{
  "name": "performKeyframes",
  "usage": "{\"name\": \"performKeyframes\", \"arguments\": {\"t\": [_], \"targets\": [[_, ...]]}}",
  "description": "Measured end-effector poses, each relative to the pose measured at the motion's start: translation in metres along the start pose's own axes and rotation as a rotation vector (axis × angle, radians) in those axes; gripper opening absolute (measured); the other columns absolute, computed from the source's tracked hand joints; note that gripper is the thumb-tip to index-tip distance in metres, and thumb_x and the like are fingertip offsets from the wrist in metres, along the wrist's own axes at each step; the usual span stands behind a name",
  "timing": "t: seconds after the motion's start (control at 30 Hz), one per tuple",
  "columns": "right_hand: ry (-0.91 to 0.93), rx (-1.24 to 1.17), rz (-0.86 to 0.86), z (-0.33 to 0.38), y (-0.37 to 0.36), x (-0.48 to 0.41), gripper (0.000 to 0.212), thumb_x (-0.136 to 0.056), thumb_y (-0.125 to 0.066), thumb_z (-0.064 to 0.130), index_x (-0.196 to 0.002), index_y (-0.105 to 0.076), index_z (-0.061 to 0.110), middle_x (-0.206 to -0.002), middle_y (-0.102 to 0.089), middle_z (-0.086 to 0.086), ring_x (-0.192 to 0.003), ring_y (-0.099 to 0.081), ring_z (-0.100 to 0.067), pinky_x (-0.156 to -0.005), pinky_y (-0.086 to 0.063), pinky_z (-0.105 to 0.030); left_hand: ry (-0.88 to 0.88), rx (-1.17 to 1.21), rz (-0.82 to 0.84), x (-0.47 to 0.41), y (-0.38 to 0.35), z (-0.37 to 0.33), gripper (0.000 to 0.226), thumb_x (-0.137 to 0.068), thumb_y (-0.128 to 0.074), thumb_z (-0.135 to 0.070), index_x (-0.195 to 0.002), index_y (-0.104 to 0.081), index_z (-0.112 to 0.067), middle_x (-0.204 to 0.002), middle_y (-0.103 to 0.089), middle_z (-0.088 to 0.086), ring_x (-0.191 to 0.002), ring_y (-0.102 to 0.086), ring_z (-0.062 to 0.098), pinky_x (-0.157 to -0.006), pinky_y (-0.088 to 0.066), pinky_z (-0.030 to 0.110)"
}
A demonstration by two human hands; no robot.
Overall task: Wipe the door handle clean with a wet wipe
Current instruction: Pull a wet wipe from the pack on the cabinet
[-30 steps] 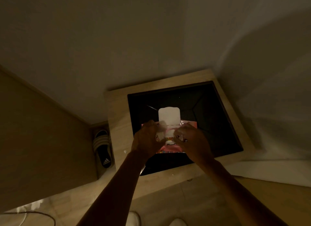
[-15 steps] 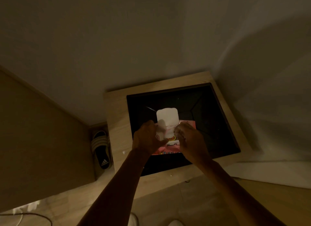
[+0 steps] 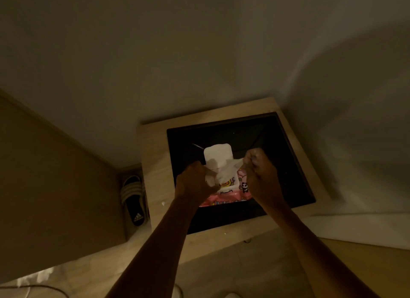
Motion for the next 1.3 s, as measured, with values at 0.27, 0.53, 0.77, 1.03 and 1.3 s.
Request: {"name": "performKeyframes", "arguments": {"t": [0.27,0.53,0.77,1.03,1.3], "targets": [[-0.251,-0.085,0.191,-0.004,-0.001,-0.014,0.03,-0.087,-0.067,0.029,-0.109,-0.061,0.01,-0.094,-0.067,0.006,-0.087,-0.067,-0.008,-0.066,-0.054,-0.013,-0.04,0.008,-0.015,0.003,-0.001,0.002,0.051,-0.07,-0.076,-0.051,-0.111,-0.063,-0.023,-0.109,-0.056,-0.004,-0.098,-0.056,0.012,-0.081,-0.05,0.027],[0.008,0.197,0.174,0.004,0.0,-0.019,0.015,-0.091,-0.061,0.013,-0.086,-0.072,0.005,-0.076,-0.072,-0.013,-0.064,-0.067,-0.021,-0.06,-0.054,-0.03,-0.036,0.022,-0.012,0.003,0.001,0.003,0.049,-0.071,-0.076,-0.047,-0.112,-0.063,-0.024,-0.115,-0.057,-0.002,-0.102,-0.055,0.012,-0.084,-0.049,0.026],[0.026,0.128,0.046,0.024,0.019,-0.014,0.015,-0.091,-0.06,0.008,-0.1,-0.068,0.0,-0.085,-0.064,0.001,-0.068,-0.057,0.006,-0.062,-0.048,-0.004,0.007,-0.013,0.014,0.0,0.005,0.001,0.058,-0.072,-0.076,-0.049,-0.116,-0.057,-0.017,-0.12,-0.059,0.001,-0.111,-0.056,0.017,-0.09,-0.049,0.032],[0.094,0.154,-0.014,0.04,0.036,-0.009,0.017,-0.09,-0.061,0.007,-0.105,-0.067,0.002,-0.095,-0.066,-0.002,-0.08,-0.063,-0.008,-0.066,-0.051,-0.006,0.015,-0.017,0.006,0.003,0.01,-0.004,0.048,-0.071,-0.076,-0.05,-0.109,-0.064,-0.023,-0.117,-0.06,0.0,-0.108,-0.058,0.016,-0.088,-0.049,0.031],[0.094,0.166,-0.12,0.044,0.043,-0.005,0.016,-0.093,-0.058,0.01,-0.105,-0.066,0.003,-0.09,-0.064,0.002,-0.076,-0.058,0.007,-0.061,-0.047,-0.003,0.004,-0.077,0.027,0.003,0.012,-0.003,0.046,-0.076,-0.072,-0.05,-0.116,-0.064,-0.029,-0.117,-0.059,-0.001,-0.106,-0.058,0.014,-0.087,-0.047,0.028]]}}
Point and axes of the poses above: each hand's wrist, its own x-axis away from the middle knuckle, its own y-axis out of the back of the hand, z = x × y, the point moved 1 cm from there along -x, towards the middle knuckle
